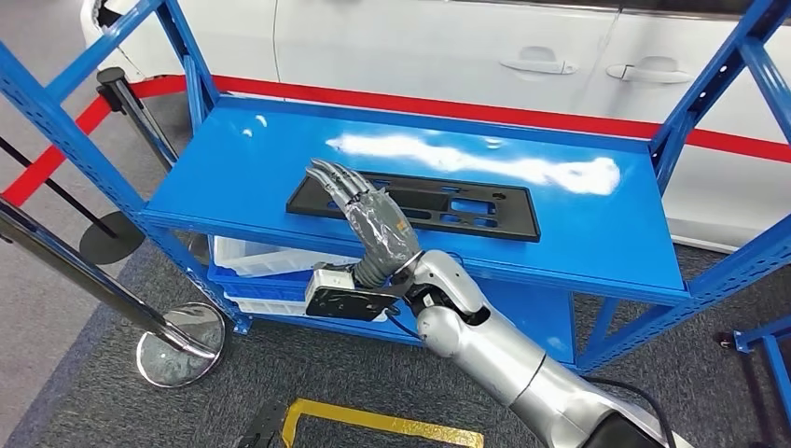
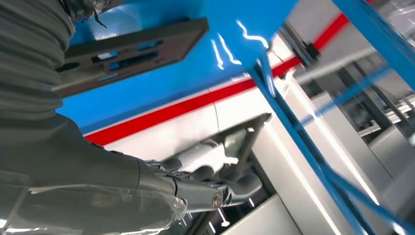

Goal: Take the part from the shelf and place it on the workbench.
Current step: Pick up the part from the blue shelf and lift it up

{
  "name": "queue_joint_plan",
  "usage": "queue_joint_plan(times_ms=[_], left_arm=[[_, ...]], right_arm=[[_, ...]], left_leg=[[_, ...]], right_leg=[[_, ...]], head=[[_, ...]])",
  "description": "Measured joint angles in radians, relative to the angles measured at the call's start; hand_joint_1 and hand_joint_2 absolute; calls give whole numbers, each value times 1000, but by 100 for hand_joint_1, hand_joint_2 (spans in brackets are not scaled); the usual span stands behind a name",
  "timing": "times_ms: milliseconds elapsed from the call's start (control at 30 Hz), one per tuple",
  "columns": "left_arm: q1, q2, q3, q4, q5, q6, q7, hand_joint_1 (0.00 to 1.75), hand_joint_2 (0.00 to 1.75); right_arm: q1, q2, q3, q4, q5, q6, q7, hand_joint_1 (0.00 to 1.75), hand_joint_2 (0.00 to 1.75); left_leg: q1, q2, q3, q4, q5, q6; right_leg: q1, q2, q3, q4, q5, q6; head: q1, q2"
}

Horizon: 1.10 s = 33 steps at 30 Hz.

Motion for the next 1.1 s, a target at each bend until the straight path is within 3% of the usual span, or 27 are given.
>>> queue_joint_plan(times_ms=[100, 133, 200, 233, 267, 300, 367, 433, 500, 600, 667, 733, 767, 800, 867, 933, 1000, 1100], left_arm=[[-1, -1, 0, 0, 0, 2, 2, 0, 0], [-2, -1, 0, 0, 0, 2, 3, 0, 0], [-5, -2, -1, 0, -3, 3, 6, 0, 0], [-5, -2, -1, 0, -4, 3, 7, 0, 0], [-4, -3, -1, 0, -5, 3, 8, 0, 0], [-3, -4, -1, 0, -6, 3, 8, 0, 0], [-2, -5, -1, 0, -7, 3, 9, 0, 0], [-3, -6, -1, 0, -9, 4, 11, 0, 0], [-3, -6, -1, 0, -11, 4, 15, 0, 0], [-2, -6, -1, 0, -13, 5, 16, 0, 0], [-3, -6, -1, 0, -14, 5, 16, 0, 0], [-1, -6, -1, 0, -14, 5, 16, 0, 0], [1, -6, -1, 0, -14, 5, 17, 0, 0], [2, -6, -1, 0, -14, 6, 17, 0, 0], [2, -5, -1, 0, -14, 10, 21, 0, 0], [2, -5, -1, 0, -16, 19, 30, 0, 0], [3, -5, -1, 0, -20, 26, 39, 0, 0], [9, -5, -1, 0, -27, 26, 47, 0, 0]], right_arm=[[-18, 4, 5, 42, 36, -8, 7, 0, 175], [-27, 5, 7, 58, 51, -12, 11, 0, 175], [-42, 6, 9, 96, 80, -18, 24, 0, 175], [-46, 6, 10, 116, 90, -18, 32, 0, 175], [-49, 6, 11, 135, 98, -18, 39, 0, 175], [-53, 6, 12, 154, 104, -18, 47, 0, 175], [-64, 6, 15, 184, 121, -18, 64, 0, 175], [-77, 9, 17, 212, 149, -20, 88, 0, 175], [-83, 11, 19, 237, 171, -22, 105, 0, 175], [-87, 15, 20, 260, 182, -24, 113, 0, 175], [-92, 20, 21, 272, 182, -24, 114, 0, 175], [-93, 23, 21, 283, 183, -24, 115, 0, 175], [-93, 23, 22, 289, 186, -23, 118, 0, 175], [-93, 23, 22, 295, 191, -21, 123, 0, 175], [-93, 24, 23, 304, 200, -15, 139, 0, 175], [-91, 26, 23, 312, 201, -8, 156, 0, 175], [-81, 27, 23, 322, 201, -5, 176, 0, 175], [-62, 27, 24, 341, 223, -11, 207, 0, 175]], left_leg=[[6, 2, 18, -15, -4, 21], [7, 2, 25, -18, -6, 28], [2, 3, 36, -19, -16, 38], [0, 3, 41, -18, -21, 41], [-1, 2, 47, -16, -27, 42], [-2, 0, 54, -14, -34, 41], [-3, -2, 67, -6, -51, 38], [-6, -3, 70, 4, -65, 29], [-6, -3, 69, 7, -71, 19], [-3, 0, 60, 30, -90, 1], [1, 2, 9, 130, -128, -11], [6, 3, -71, 255, -159, -20], [8, 3, -97, 282, -152, -23], [9, 4, -103, 270, -125, -23], [9, 4, -63, 145, -38, -20], [4, 3, -13, 32, 7, -11], [-2, 2, 3, 2, 2, -1], [2, 3, 14, -13, 0, 16]], right_leg=[[1, -4, -10, 31, -23, 12], [1, -5, -34, 77, -42, 13], [2, -6, -111, 213, -87, 12], [3, -6, -148, 265, -94, 11], [3, -6, -171, 286, -83, 10], [3, -6, -173, 266, -51, 8], [4, -6, -136, 146, 35, 1], [8, -7, -95, 47, 73, -6], [12, -5, -83, 22, 65, -10], [6, -3, -67, 8, 60, -22], [3, -4, -54, 4, 53, -30], [3, -5, -44, 4, 44, -33], [3, -4, -39, 4, 39, -33], [3, -3, -32, 4, 34, -32], [2, 0, -16, 4, 23, -27], [4, 1, -7, 4, 14, -19], [6, 2, -6, -1, 10, -10], [4, -1, -8, 11, -7, 4]], head=[[3, 0], [4, 0], [5, 0], [5, 0], [5, 0], [5, 0], [6, 0], [5, 0], [5, 0], [4, 0], [1, 0], [0, 0], [0, 0], [0, 0], [0, 0], [0, 0], [0, 0], [1, 0]])
